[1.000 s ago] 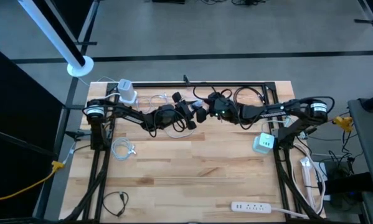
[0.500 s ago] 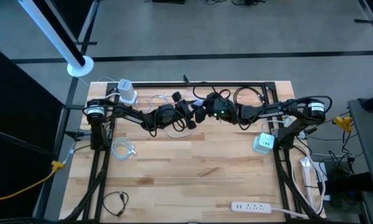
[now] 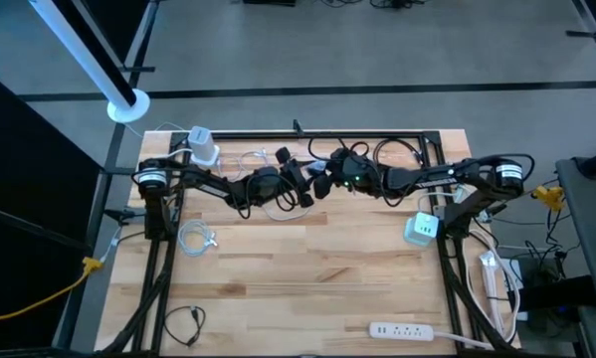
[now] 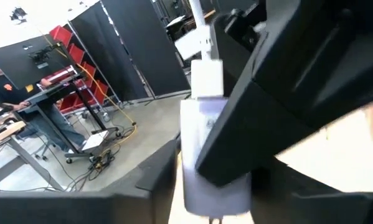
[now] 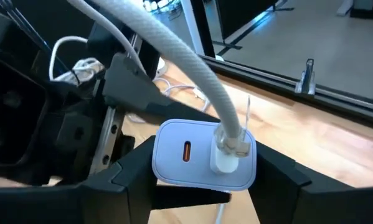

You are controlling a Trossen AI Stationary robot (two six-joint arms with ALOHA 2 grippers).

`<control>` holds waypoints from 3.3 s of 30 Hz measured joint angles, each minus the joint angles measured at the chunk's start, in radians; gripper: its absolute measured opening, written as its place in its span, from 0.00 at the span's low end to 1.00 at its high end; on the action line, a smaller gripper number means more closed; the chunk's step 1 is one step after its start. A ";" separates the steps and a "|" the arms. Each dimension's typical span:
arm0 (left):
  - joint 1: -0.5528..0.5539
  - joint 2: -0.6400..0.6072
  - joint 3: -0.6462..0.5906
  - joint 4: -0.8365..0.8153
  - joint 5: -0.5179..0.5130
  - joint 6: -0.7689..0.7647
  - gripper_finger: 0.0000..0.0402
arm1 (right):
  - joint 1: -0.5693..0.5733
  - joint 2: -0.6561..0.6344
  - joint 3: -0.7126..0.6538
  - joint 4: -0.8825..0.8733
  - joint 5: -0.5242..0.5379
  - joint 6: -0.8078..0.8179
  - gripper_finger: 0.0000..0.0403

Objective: Insert USB
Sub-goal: Insert the purple charger adapter into the white outlet extension

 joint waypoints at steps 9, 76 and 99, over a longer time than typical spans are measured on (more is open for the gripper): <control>-0.019 -0.039 0.000 -0.018 -0.001 0.004 0.67 | -0.001 -0.130 0.000 -0.228 0.009 -0.061 0.48; -0.037 -0.092 0.042 -0.042 0.108 -0.120 0.69 | 0.208 -0.152 0.264 -1.649 -0.044 0.201 0.48; -0.214 -0.241 0.041 -0.076 0.048 -0.224 0.69 | 0.947 -0.162 0.249 -1.451 -0.119 0.935 0.48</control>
